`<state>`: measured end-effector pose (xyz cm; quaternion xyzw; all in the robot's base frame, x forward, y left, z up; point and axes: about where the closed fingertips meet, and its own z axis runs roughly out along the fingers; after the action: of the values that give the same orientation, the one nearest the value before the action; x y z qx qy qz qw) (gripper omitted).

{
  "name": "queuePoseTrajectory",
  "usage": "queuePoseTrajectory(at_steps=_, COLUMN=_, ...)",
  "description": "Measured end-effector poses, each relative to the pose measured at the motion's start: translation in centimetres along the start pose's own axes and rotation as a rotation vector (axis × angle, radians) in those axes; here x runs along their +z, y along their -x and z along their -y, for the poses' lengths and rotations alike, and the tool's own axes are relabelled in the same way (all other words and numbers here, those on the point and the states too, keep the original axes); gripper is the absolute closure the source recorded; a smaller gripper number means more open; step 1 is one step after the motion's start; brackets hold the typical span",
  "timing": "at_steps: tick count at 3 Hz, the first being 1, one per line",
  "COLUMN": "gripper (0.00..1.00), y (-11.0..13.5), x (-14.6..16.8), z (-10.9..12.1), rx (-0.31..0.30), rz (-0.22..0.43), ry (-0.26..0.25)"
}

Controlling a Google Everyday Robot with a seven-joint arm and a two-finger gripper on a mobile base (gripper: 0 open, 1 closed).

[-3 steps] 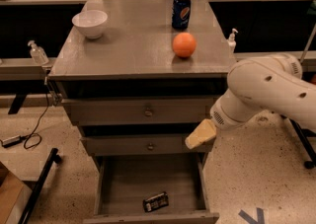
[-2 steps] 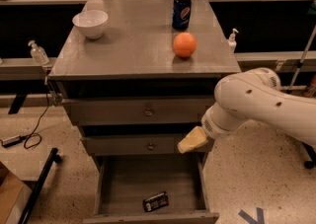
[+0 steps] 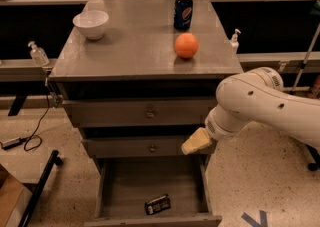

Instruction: Pick rxbar chocolate from bottom drawer and place on counter

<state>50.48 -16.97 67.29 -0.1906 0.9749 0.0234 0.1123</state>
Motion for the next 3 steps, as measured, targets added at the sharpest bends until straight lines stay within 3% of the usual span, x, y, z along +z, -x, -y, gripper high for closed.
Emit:
queuePoseTrajectory(at_steps=1, gripper=0.00, y=0.1, x=2.8, z=-0.7, rx=0.030, rz=-0.029, ry=0.028)
queuePoseTrajectory(at_steps=3, gripper=0.00, y=-0.4, x=13.2, z=-1.8, rx=0.163, rz=-0.147, ry=0.117)
